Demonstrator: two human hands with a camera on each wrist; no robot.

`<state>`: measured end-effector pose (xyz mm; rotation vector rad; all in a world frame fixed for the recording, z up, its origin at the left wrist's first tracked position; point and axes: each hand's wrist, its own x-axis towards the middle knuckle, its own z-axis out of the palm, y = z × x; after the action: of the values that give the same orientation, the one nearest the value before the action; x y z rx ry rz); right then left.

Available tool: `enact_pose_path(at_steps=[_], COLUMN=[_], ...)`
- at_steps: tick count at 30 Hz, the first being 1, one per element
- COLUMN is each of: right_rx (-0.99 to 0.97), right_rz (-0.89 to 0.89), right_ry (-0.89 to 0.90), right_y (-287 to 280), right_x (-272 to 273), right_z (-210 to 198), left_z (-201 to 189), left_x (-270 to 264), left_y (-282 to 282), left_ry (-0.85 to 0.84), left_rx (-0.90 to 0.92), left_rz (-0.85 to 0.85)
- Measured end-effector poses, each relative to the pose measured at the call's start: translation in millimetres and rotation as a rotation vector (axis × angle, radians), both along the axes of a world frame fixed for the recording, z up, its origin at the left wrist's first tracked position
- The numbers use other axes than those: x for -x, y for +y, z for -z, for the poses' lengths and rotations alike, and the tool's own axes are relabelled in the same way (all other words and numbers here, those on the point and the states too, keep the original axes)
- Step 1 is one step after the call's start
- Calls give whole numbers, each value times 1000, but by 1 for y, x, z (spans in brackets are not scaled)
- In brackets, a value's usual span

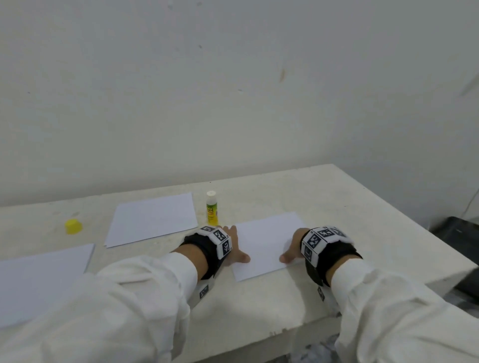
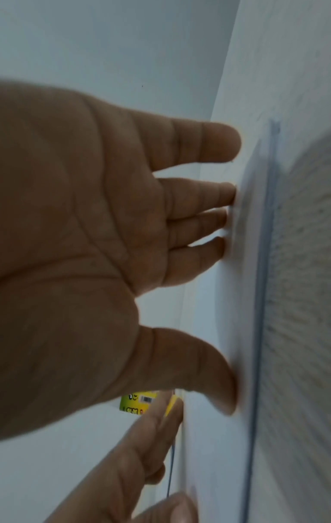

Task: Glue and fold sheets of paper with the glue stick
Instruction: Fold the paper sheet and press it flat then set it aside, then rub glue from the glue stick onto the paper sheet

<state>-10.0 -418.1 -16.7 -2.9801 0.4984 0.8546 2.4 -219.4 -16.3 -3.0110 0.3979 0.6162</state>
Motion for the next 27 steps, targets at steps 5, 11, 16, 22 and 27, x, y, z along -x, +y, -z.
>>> enact_pose_path(at_steps=[5,11,16,22,27], right_rx=[3,-11,-35,-110,-505], right_rz=[-30,-53,-85,-55,-258], right_ry=[-54,-75,-100,-207,-257], right_y=[6,2,3,5,20], right_x=[13,8,15,38,74], right_z=[-6,4,2,-19,-39], left_z=[-14,-12,-13,-18,-14], left_x=[5,15,28,42,39], left_y=[-6,-18,-16,-12,-9], left_ry=[65,60,18,381,404], left_rx=[39,315,749,979,1130], left_rz=[-60,-126,-440,-632,-785])
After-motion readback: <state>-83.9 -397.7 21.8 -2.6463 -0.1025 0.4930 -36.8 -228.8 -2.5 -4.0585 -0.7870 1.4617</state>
